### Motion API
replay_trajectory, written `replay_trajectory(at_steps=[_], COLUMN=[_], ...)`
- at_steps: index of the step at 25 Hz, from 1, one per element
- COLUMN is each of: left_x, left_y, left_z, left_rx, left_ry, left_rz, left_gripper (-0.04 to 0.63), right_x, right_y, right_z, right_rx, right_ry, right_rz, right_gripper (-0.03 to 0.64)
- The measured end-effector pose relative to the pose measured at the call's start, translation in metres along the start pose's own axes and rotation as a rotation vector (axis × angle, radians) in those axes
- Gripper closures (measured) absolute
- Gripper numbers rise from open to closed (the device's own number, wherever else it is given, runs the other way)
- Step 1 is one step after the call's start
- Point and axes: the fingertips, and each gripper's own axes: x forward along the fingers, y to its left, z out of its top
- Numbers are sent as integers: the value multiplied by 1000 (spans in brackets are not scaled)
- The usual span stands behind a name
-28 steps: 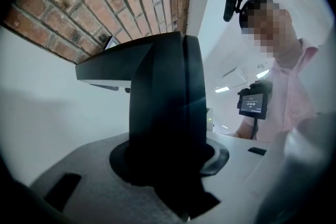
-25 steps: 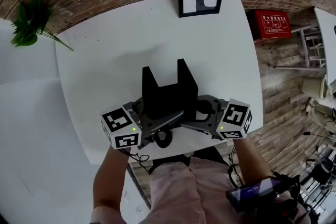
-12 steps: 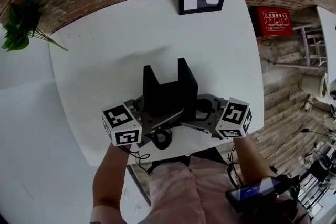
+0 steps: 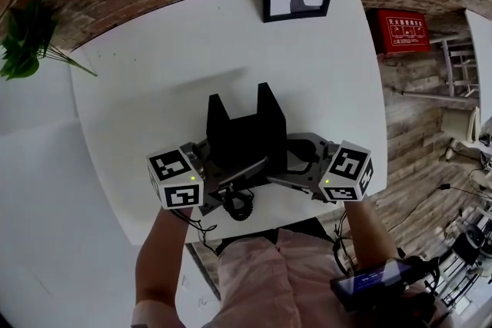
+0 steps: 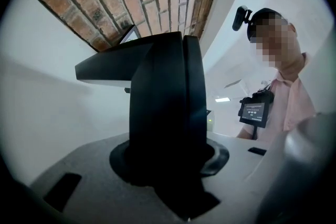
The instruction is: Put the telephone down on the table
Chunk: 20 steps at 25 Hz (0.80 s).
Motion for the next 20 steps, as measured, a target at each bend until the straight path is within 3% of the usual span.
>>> replay_trajectory(at_steps=[5,12,20], left_x=[1,3,3], left_y=[12,20,28], left_z=[-8,-12,-14], left_rx=[-23,-40,-119], left_ry=[44,56,54], left_rz=[55,65,80], left_gripper=[431,431,430], right_x=[-9,-7,-5], right_y=[-5,-12,-17], right_z=[16,10,8], right_rx=[-13,2,47], right_ry=[-50,-26,-23], right_rz=[-29,-45,-36], right_gripper=[415,422,420])
